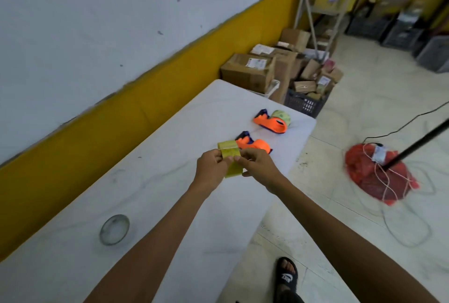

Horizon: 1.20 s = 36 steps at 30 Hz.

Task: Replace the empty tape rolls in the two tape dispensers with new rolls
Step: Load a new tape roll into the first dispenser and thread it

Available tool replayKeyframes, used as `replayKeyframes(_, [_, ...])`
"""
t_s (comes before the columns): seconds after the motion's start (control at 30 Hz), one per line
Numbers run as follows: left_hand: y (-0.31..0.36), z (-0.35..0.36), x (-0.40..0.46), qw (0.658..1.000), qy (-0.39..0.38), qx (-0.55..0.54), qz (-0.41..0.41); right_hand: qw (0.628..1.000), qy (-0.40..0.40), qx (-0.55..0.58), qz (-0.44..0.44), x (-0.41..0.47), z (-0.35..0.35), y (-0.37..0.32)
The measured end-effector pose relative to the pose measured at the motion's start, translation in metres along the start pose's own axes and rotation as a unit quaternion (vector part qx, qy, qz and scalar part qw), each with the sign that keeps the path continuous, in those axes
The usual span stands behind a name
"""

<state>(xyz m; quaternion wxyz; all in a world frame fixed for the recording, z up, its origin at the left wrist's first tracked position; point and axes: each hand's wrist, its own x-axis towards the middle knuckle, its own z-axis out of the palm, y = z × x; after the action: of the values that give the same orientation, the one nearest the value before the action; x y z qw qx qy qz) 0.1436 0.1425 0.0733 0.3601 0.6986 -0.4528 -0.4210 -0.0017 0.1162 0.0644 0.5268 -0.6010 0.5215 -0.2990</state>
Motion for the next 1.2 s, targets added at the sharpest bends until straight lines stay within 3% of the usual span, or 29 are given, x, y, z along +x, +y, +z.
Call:
replayKeyframes(0.37, [0.079, 0.138, 0.045, 0.997, 0.009, -0.068, -0.045, 0.999, -0.032, -0.01, -0.004, 0.058, -0.154, 0.04])
replayKeyframes(0.63, [0.098, 0.17, 0.077, 0.988, 0.024, -0.11, -0.103, 0.997, -0.071, -0.009, 0.018, 0.104, -0.189, 0.052])
replayKeyframes(0.73, [0.078, 0.17, 0.098, 0.981, 0.062, -0.123, -0.138, 0.997, -0.072, -0.024, 0.034, 0.129, -0.192, 0.061])
replayKeyframes(0.93, [0.019, 0.163, 0.139, 0.942, 0.191, -0.069, -0.269, 0.993, -0.08, -0.058, 0.067, 0.194, -0.188, 0.069])
replayKeyframes(1.07, [-0.015, 0.173, 0.17, 0.918, 0.137, -0.122, -0.351, 0.984, -0.113, -0.105, 0.091, 0.222, -0.177, 0.085])
replayKeyframes(1.2, [-0.007, 0.177, 0.186, 0.866, 0.115, -0.261, -0.41, 0.974, -0.147, -0.121, 0.12, 0.234, -0.17, 0.097])
